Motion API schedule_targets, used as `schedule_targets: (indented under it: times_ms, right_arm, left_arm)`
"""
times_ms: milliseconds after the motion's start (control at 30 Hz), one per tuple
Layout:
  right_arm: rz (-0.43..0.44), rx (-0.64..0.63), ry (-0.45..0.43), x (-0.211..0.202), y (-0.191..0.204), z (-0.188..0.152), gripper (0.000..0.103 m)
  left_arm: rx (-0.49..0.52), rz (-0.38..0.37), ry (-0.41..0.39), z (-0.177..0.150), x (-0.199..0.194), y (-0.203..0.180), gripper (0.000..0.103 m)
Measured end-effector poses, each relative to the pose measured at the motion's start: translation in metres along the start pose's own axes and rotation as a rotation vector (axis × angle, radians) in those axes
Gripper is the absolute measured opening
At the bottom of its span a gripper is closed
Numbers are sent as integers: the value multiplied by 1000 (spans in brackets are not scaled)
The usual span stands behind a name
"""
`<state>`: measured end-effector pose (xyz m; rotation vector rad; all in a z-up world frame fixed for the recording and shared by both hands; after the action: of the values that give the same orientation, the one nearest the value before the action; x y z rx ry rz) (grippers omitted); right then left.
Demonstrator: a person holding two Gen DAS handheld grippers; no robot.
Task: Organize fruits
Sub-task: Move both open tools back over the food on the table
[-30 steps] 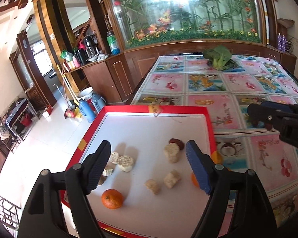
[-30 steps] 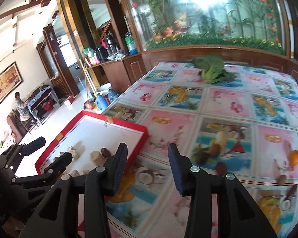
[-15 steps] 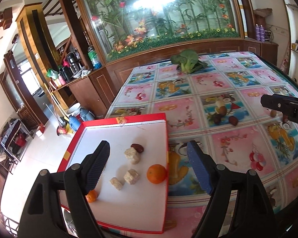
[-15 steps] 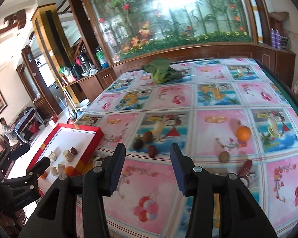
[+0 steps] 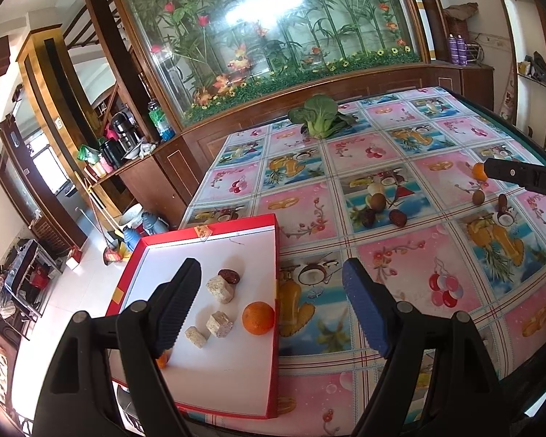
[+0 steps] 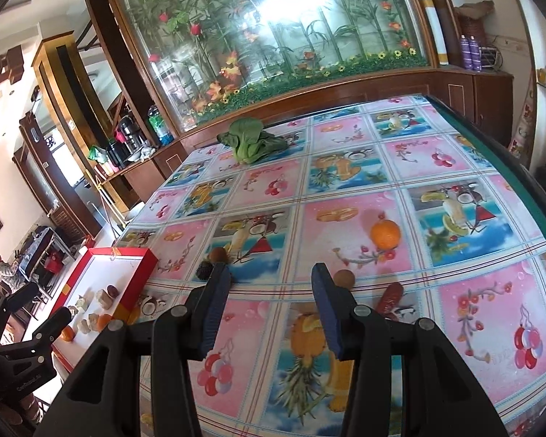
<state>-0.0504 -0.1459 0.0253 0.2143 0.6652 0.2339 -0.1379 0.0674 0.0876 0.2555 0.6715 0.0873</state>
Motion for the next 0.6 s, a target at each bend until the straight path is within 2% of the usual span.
schedule_targets:
  times_ms: [367,600]
  right_arm:
    - [-42,40,11,3,-35,-2,47]
    - [-110,16,98,13,-66,-17,47]
  left_arm:
    - [17,-14,25,1,13,-12,81]
    - [13,-122,115,-11,47,-31,82]
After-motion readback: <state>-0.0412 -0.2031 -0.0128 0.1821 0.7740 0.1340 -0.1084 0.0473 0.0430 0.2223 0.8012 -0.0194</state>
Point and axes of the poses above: each gripper's, at about its wrist camera, not at the fingertips, and x roughly the way its jaws point, y to its left, z to its top, the point moved 4 cm from there along x, roughly the way its jaws point, and after that the axes turned 7 degrees about -z, right-handed, at the moved point
